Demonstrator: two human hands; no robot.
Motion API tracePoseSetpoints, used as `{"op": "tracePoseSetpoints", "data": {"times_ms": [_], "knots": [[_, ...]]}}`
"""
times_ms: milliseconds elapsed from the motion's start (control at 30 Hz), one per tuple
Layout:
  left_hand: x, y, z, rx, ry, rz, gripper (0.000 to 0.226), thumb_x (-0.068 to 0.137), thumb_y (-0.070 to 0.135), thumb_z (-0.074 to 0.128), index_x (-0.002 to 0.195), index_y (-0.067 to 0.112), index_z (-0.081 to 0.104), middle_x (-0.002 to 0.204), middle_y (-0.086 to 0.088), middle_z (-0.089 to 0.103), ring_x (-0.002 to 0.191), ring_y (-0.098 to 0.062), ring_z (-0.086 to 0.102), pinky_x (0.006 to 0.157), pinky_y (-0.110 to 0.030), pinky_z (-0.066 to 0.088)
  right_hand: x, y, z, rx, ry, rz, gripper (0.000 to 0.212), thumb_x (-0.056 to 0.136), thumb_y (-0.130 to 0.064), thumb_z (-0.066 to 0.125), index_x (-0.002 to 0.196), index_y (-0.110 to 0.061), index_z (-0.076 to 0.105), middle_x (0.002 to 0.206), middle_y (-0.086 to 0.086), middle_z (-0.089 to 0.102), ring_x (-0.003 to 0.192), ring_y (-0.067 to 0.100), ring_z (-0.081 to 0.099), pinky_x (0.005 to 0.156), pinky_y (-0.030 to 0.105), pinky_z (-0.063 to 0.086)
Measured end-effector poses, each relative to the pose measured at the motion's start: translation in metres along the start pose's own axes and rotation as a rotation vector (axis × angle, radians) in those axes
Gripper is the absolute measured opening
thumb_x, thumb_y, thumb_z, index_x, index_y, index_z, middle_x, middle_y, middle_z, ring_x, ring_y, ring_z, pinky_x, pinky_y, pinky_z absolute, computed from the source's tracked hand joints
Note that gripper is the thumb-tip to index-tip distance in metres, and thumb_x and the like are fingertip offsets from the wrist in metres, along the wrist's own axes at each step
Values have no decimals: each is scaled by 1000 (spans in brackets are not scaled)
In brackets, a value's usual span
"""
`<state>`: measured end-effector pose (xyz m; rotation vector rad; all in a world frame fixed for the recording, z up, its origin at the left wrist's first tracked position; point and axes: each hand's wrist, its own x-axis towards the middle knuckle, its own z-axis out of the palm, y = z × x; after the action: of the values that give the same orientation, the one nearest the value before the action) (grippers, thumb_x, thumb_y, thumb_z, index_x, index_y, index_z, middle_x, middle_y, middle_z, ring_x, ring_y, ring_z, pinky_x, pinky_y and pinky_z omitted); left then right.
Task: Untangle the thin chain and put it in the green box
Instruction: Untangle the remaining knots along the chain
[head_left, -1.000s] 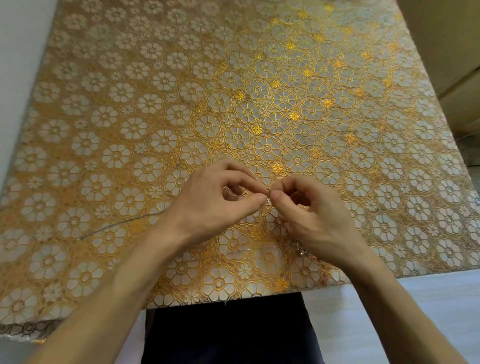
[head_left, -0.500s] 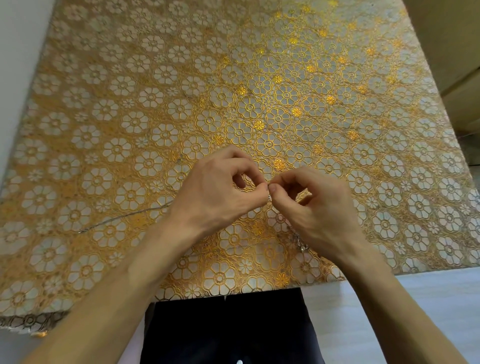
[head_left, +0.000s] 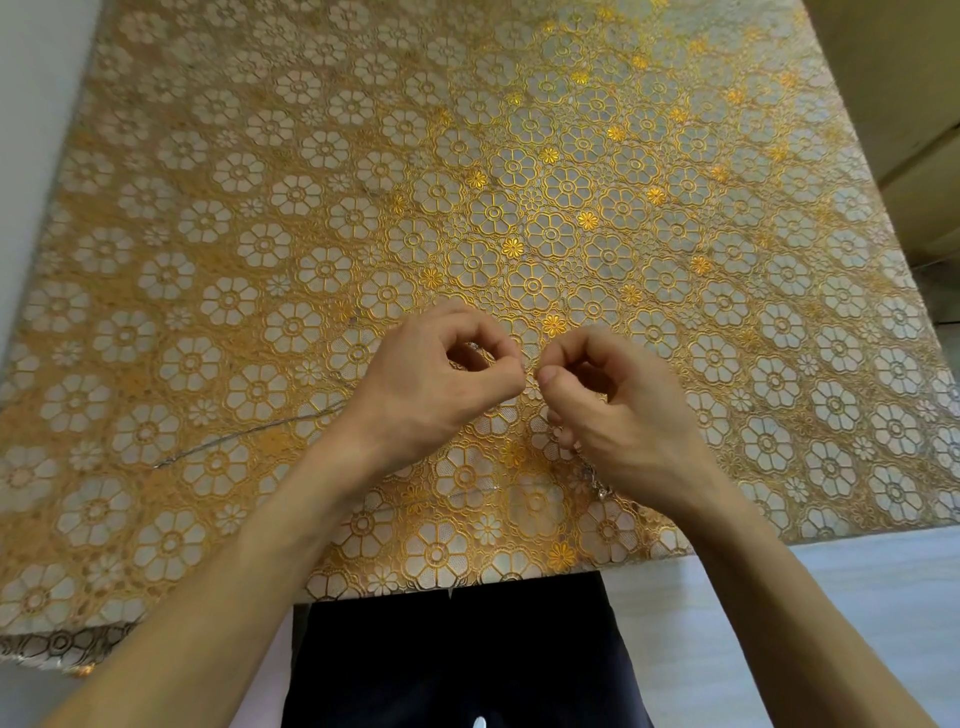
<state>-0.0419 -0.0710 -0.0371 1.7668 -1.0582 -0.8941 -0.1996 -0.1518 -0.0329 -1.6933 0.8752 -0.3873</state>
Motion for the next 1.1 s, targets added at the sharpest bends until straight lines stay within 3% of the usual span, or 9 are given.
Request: {"op": "tracePoseSetpoints", "data": {"times_ms": [100, 233, 367, 500, 700, 800, 900, 1000, 1100], "knots": [[0, 4, -4, 83, -40, 62, 4, 72, 31, 70, 70, 29, 68, 94, 13, 66, 76, -2, 63, 66, -8, 40, 1, -6, -4, 257, -149, 173, 17, 97, -6, 57, 82, -12, 62, 63, -1, 56, 56, 12, 54, 49, 22, 48], [2, 10, -9, 180, -58, 147, 8, 79, 23, 77, 74, 24, 70, 96, 12, 65, 79, -4, 63, 65, -6, 39, 5, -5, -6, 439, -180, 272, 7, 80, -15, 55, 78, -13, 62, 65, 1, 54, 60, 13, 54, 47, 24, 48], [4, 9, -5, 165, -49, 113, 9, 79, 23, 77, 73, 24, 70, 95, 12, 65, 75, -1, 62, 64, -6, 40, 4, -5, -2, 226, -6, 169, 11, 95, -9, 57, 85, -12, 58, 80, 7, 61, 60, 16, 53, 52, 32, 49], [4, 5, -5, 227, -23, 116, 7, 75, 35, 70, 72, 29, 69, 94, 15, 64, 78, -7, 64, 65, -8, 42, 3, 1, 3, 106, 42, 65, 9, 94, -14, 60, 86, -15, 56, 87, 8, 67, 56, 20, 47, 46, 42, 38], [5, 8, -8, 221, -44, 101, 5, 76, 29, 73, 73, 26, 71, 94, 13, 65, 76, -4, 63, 63, -7, 41, 6, 2, 4, 284, 29, 168, 11, 79, -17, 66, 83, -17, 56, 83, 13, 63, 51, 13, 40, 46, 28, 31], [6, 8, -9, 178, -58, 100, 8, 73, 32, 72, 72, 24, 72, 94, 12, 66, 73, -2, 62, 62, -6, 38, 9, -1, 0, 562, -71, 332, 21, 87, 2, 64, 91, -17, 53, 74, 8, 50, 44, 7, 31, 39, 18, 26], [6, 7, -8, 192, -69, 106, 11, 72, 35, 72, 72, 24, 72, 93, 13, 65, 74, -1, 63, 61, -6, 39, 11, -1, -4, 611, -176, 421, 20, 90, 5, 57, 93, -15, 55, 68, 3, 37, 42, 4, 26, 35, 14, 23], [7, 5, -9, 200, -71, 100, 5, 76, 25, 75, 73, 22, 72, 93, 13, 65, 75, -2, 64, 62, -5, 39, 11, 0, -10, 640, -261, 439, 20, 79, -3, 58, 95, -15, 56, 73, 3, 47, 41, 3, 25, 35, 12, 21], [7, 6, -9, 214, -76, 100, 7, 78, 17, 77, 74, 20, 72, 93, 13, 65, 75, -1, 63, 63, -5, 39, 12, 2, -16, 617, -302, 426, 18, 88, 2, 50, 96, -13, 56, 77, 2, 51, 42, 2, 26, 37, 12, 19]]}}
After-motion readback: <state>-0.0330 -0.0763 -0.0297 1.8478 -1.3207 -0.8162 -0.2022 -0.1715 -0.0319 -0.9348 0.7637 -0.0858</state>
